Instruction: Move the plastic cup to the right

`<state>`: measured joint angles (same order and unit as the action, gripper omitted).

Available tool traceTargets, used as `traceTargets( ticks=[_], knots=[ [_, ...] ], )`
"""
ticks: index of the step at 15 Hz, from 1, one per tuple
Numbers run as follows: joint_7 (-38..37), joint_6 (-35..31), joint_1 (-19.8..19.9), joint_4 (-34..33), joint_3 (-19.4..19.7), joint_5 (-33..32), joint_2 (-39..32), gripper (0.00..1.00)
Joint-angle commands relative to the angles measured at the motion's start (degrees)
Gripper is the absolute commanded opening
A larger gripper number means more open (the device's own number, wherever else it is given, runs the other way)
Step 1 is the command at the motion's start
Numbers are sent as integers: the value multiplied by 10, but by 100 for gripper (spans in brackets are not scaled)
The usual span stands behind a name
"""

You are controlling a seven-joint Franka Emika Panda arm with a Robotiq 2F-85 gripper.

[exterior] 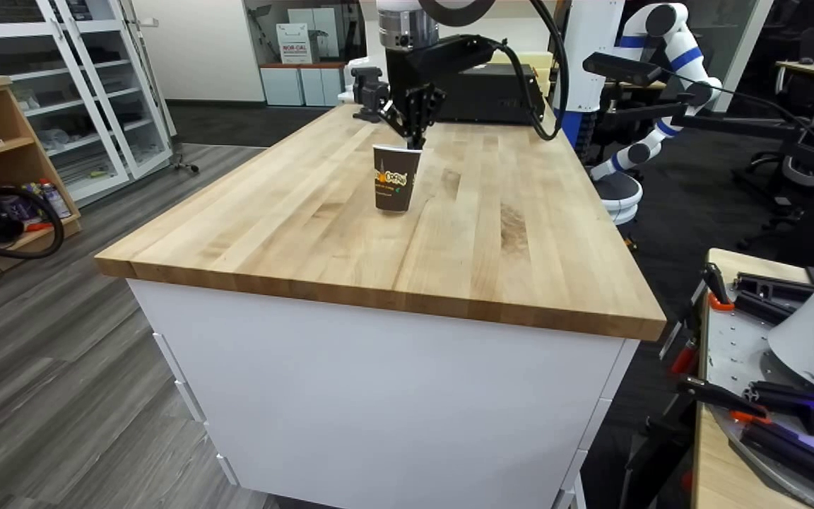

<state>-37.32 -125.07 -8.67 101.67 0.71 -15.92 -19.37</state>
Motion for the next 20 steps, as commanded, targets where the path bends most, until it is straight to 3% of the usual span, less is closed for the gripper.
traceTargets(
  ticks=[1, 20],
  knots=[
    [-20, -7, -12, 2, 9, -13, 6, 1],
    [-21, 42, -13, -13, 21, -52, 35, 1]
  ],
)
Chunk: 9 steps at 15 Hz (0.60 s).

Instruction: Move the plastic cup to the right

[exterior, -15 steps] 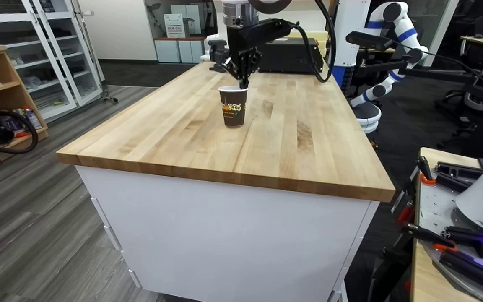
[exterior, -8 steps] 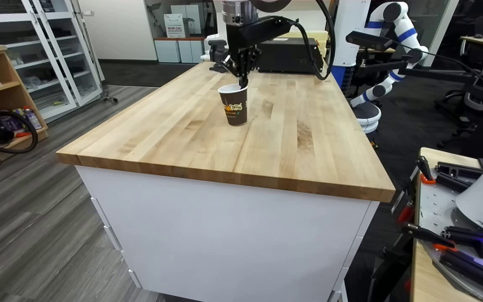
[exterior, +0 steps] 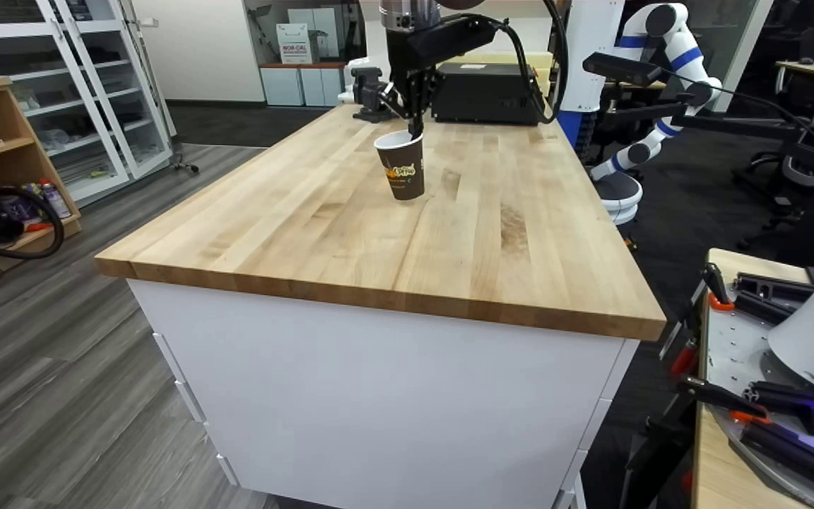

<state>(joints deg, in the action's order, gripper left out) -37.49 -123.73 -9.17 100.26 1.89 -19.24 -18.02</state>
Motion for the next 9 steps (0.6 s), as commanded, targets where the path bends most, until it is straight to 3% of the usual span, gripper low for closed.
traceTargets(
  ticks=[1, 9],
  knots=[
    [-20, 34, -7, 0, 10, -23, 24, 1],
    [-59, 27, 11, -10, 30, -45, 45, 1]
  ],
)
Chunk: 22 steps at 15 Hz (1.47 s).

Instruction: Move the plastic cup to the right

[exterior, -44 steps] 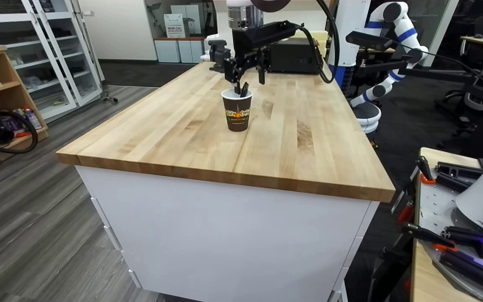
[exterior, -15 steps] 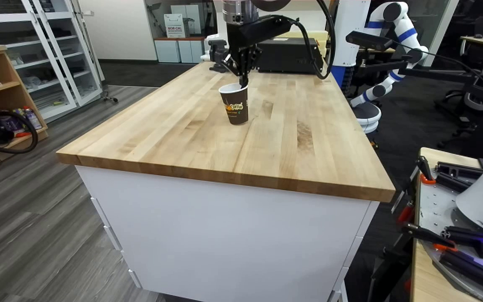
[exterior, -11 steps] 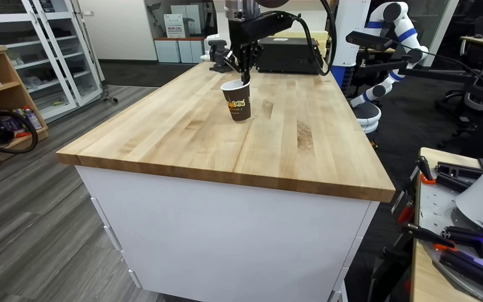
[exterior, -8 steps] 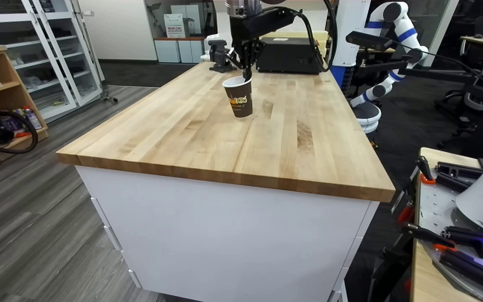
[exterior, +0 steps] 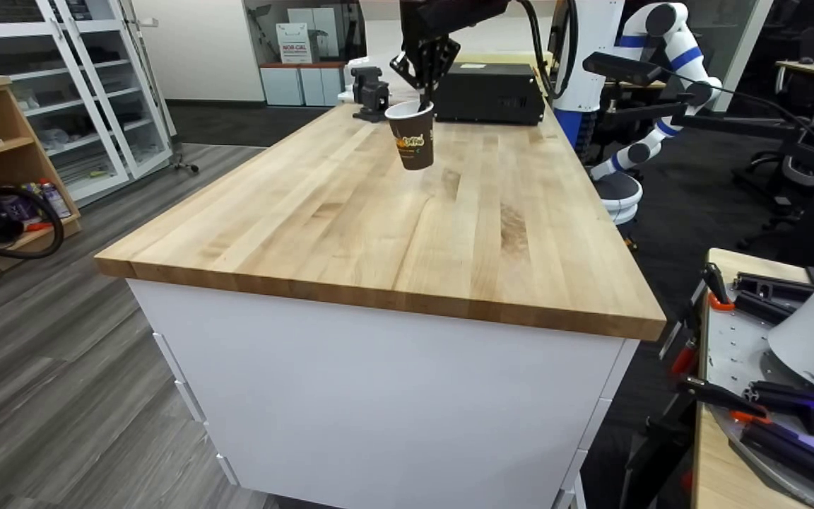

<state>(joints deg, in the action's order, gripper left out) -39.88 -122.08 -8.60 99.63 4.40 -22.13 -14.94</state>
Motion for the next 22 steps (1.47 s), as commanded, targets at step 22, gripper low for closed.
traceTargets(
  ticks=[22],
  knots=[
    [-104, 48, 78, -108, 52, 7, -15, 1]
  ],
)
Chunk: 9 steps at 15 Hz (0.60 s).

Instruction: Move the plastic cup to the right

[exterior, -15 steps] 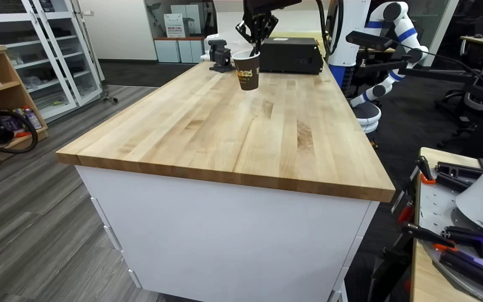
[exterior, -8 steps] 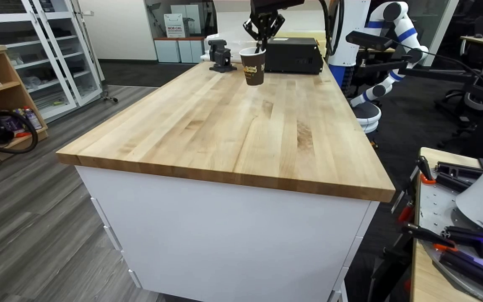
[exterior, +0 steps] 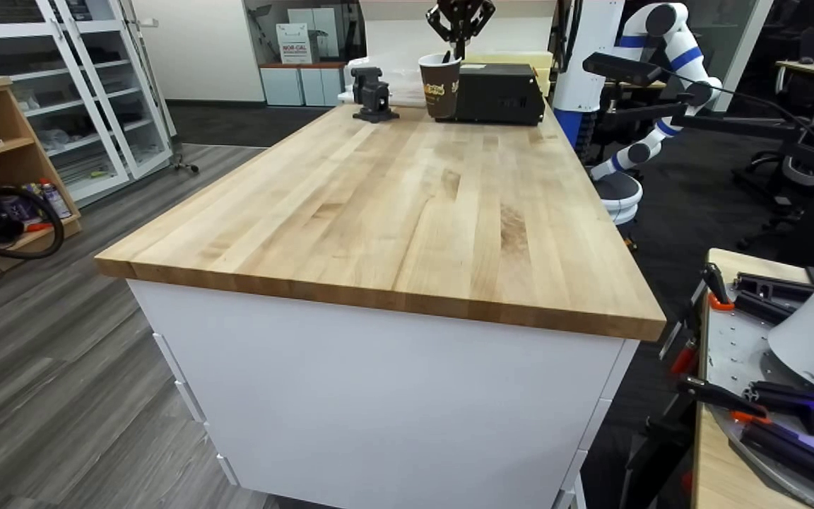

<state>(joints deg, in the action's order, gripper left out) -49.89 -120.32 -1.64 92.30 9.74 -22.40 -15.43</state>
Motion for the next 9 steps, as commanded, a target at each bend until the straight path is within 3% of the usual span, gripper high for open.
traceTargets(
  ticks=[1, 9],
  knots=[
    [-3, 36, 12, -45, -2, 17, -16, 1],
    [-3, 76, 29, -135, 2, 75, -80, 1]
  ],
)
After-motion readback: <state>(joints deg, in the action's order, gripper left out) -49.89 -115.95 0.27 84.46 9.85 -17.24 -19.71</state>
